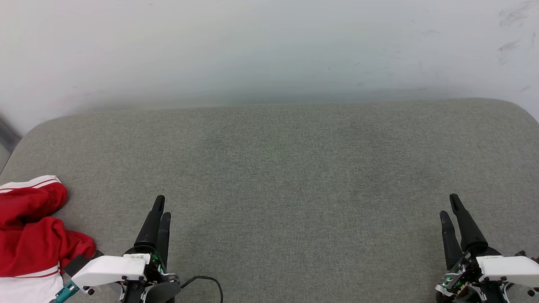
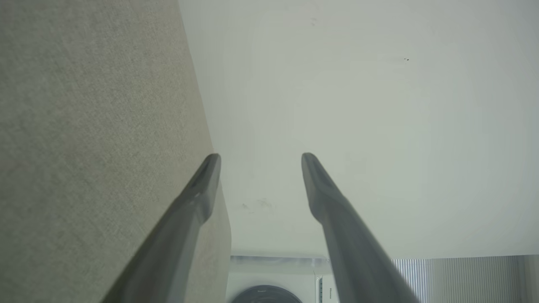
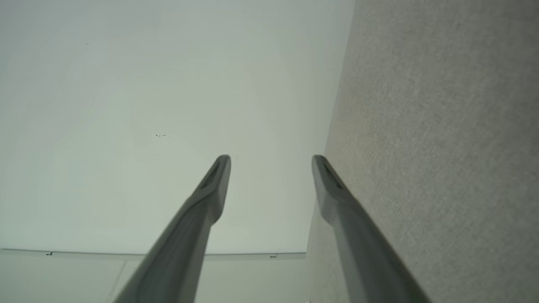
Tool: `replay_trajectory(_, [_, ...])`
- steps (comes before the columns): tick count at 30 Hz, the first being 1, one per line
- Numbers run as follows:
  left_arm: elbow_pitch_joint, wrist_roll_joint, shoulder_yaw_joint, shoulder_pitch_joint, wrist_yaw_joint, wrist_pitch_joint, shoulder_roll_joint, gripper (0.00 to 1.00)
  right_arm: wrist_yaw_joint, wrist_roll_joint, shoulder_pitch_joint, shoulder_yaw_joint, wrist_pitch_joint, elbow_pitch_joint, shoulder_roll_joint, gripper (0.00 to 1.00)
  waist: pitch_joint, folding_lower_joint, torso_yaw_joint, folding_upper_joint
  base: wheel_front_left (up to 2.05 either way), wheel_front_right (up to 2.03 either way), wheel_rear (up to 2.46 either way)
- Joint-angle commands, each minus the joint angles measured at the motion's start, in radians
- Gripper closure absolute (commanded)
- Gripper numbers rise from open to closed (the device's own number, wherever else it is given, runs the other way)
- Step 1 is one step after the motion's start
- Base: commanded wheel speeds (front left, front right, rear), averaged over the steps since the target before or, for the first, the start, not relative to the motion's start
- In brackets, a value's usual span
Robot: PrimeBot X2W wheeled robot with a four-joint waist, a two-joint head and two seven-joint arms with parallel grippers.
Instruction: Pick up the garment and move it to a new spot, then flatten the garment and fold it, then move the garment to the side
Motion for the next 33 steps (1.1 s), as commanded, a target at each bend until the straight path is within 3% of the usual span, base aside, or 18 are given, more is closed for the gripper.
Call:
replay_trajectory(1, [-0.030, 0.008, -0.017, -0.018, -0.001, -0.015, 0.002, 0.00, 0.000, -0.014, -0.005, 0.006, -0.015, -0.033, -0.002, 0.00, -0.001, 0.0000, 0.000, 0.0000, 0.00, 0.00, 0.00])
replay_trajectory(8, [-0.064, 0.083, -0.025, -0.006, -0.002, -0.047, 0.003, 0.00, 0.000, -0.100, 0.012, 0.013, -0.050, -0.056, -0.010, 0.00, -0.002, 0.0000, 0.000, 0.0000, 0.00, 0.00, 0.00])
replay_trajectory(19, [-0.095, 0.325, -0.039, 0.009, -0.002, -0.088, 0.003, 0.00, 0.000, -0.391, 0.031, -0.019, -0.091, -0.100, -0.002, 0.00, -0.006, 0.0000, 0.002, 0.0000, 0.00, 0.00, 0.00])
replay_trajectory(33, [-0.127, 0.661, -0.089, 0.020, 0.041, -0.138, 0.003, 0.00, 0.000, -0.730, 0.061, -0.008, -0.142, -0.135, -0.001, 0.00, -0.014, 0.0000, 0.005, 0.0000, 0.00, 0.00, 0.00])
